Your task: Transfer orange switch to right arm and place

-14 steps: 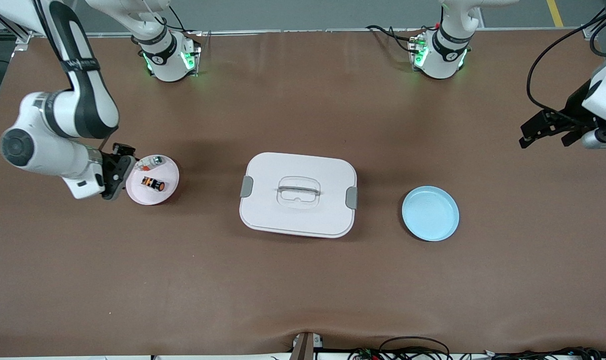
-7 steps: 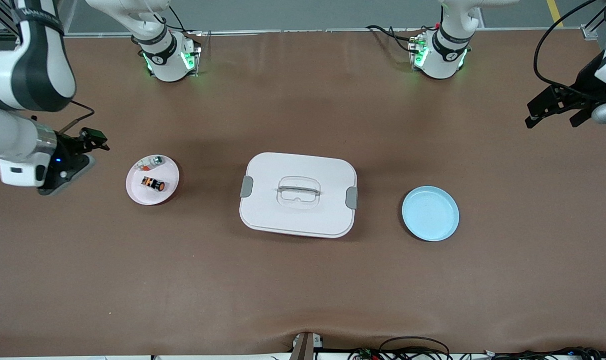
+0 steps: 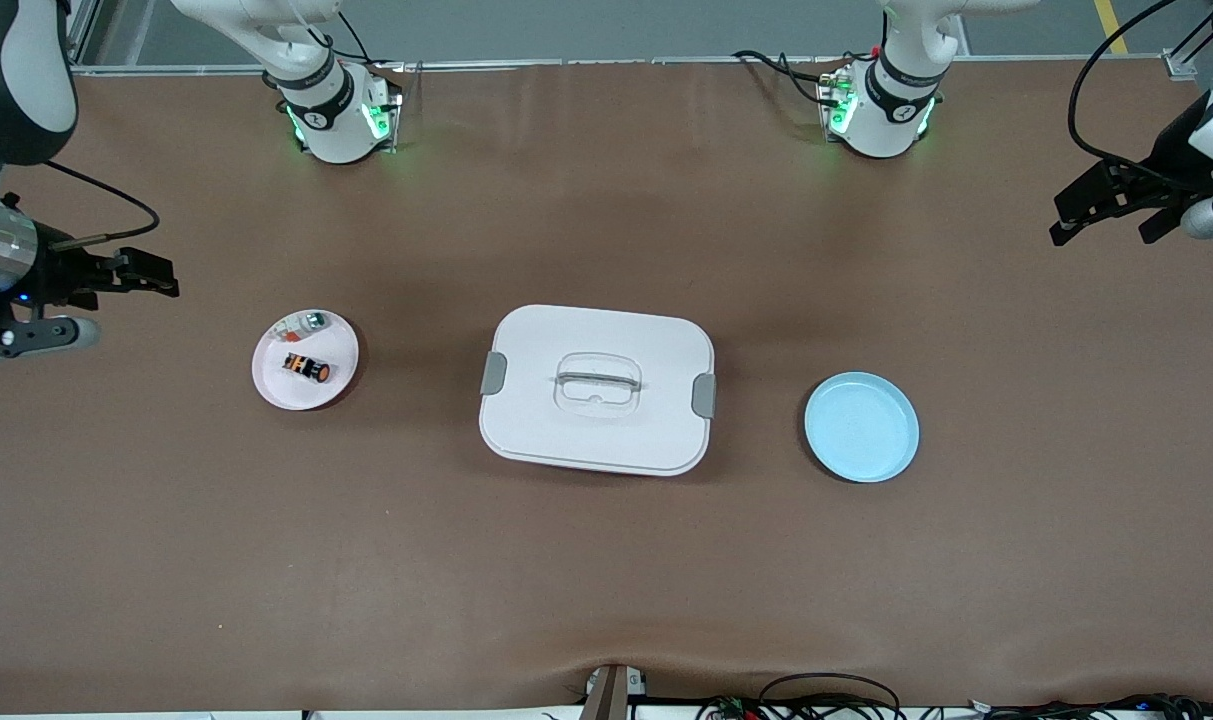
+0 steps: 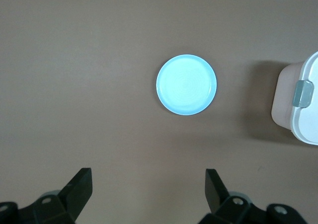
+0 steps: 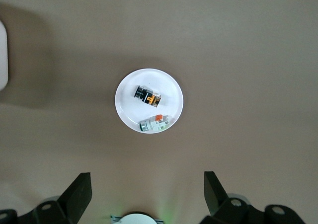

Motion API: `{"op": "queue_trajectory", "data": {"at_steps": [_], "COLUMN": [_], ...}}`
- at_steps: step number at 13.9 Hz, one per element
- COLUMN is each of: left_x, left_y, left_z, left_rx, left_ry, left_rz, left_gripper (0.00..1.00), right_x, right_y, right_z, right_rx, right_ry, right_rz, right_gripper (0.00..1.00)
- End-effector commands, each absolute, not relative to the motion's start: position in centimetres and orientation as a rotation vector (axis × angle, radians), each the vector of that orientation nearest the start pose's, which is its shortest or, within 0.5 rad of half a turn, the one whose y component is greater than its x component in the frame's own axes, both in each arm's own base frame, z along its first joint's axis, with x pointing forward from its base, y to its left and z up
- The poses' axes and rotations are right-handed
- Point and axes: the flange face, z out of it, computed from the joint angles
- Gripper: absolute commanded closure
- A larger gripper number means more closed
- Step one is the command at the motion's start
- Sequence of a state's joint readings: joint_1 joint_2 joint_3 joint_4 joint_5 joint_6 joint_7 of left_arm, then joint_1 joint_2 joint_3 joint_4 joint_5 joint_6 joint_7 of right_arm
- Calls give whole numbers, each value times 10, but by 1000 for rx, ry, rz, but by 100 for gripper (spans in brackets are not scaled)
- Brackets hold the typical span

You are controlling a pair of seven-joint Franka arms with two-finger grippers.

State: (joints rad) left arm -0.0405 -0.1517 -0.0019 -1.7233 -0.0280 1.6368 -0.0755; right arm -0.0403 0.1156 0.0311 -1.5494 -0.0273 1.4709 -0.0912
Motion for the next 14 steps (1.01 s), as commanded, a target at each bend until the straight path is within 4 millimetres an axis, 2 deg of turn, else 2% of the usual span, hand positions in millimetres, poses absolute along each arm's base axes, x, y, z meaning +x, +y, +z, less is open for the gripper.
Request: {"op": "queue_trajectory", "data": {"at_steps": [1, 5, 8, 14], "left_x": [506, 508, 508, 510], "left_y": [-26, -24, -27, -27], "left_z": [642, 641, 647, 644], "left_rx": [-3160, -3159, -3158, -3160], "left_ry": [-52, -35, -22, -22], "left_rz": [-107, -95, -112, -103], "left_gripper": [0, 0, 0, 0], "right_x": [579, 583, 583, 574], "right_y": [-13, -6, -14, -19], "right_z": [575, 609, 636, 651], "right_rx": [-3158, -3163, -3155, -3104], "right_ry": [9, -1, 13, 40], "right_rz": [294, 175, 85, 103], "right_gripper": [0, 0, 0, 0]}}
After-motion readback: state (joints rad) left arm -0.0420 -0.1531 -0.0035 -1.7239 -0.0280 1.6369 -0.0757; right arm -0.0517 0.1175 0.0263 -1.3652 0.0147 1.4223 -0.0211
